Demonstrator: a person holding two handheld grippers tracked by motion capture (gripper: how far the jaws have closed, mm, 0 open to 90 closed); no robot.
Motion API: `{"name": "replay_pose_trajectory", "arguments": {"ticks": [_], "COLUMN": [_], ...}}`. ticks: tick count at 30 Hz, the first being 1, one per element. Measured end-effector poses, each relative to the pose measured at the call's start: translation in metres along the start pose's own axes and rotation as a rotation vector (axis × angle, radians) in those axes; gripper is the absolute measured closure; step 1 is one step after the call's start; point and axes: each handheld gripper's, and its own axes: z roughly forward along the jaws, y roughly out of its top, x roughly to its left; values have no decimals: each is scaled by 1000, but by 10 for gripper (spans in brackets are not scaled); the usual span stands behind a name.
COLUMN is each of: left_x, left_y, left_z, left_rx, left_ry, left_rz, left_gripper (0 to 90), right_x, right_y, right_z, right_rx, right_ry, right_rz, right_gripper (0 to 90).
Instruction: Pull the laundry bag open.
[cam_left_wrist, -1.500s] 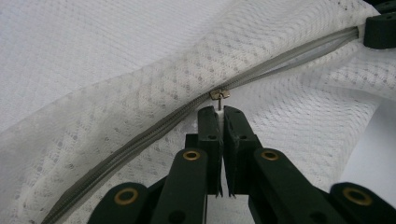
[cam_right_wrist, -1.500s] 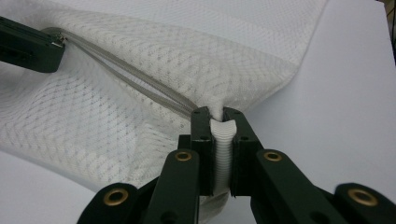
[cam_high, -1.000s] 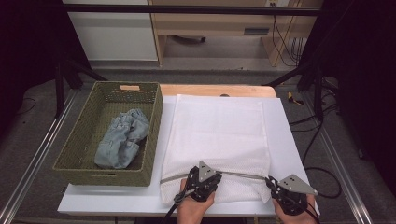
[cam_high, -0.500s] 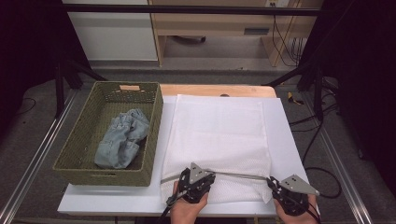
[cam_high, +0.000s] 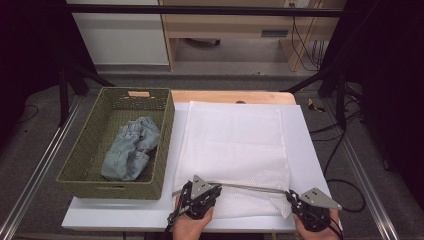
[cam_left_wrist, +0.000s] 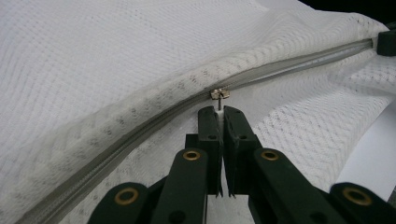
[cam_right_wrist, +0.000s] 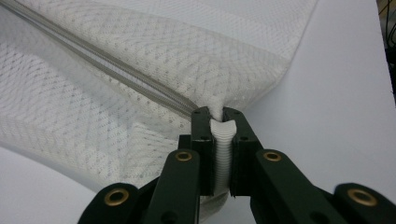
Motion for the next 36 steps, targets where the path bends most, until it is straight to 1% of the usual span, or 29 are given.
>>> {"name": "replay_pose_trajectory", "arguments": {"ticks": [14,18,25,30,36], "left_x": [6,8,11,15,20], "left_y": [-5,-8,-9,-13,-17], "left_z": [-8,-9,-13,-17,-23], "left_rx": [-2,-7,-7,-9,-11], "left_ry": [19,21,32,37,48], "left_rz": [-3,-18,-16,-26,-33], "left_gripper": [866,866,866,867,866], "right_x": [-1,-1,-1,-1,-1], "right_y": [-1,-1,-1,-1,-1], "right_z": [1,1,1,1,1], "right_rx": [1,3,3,4,8], "right_ry": [1,0,0,3,1], "right_rz": [-10,-7,-8,2,-2], "right_gripper": [838,838,838,838,838]}}
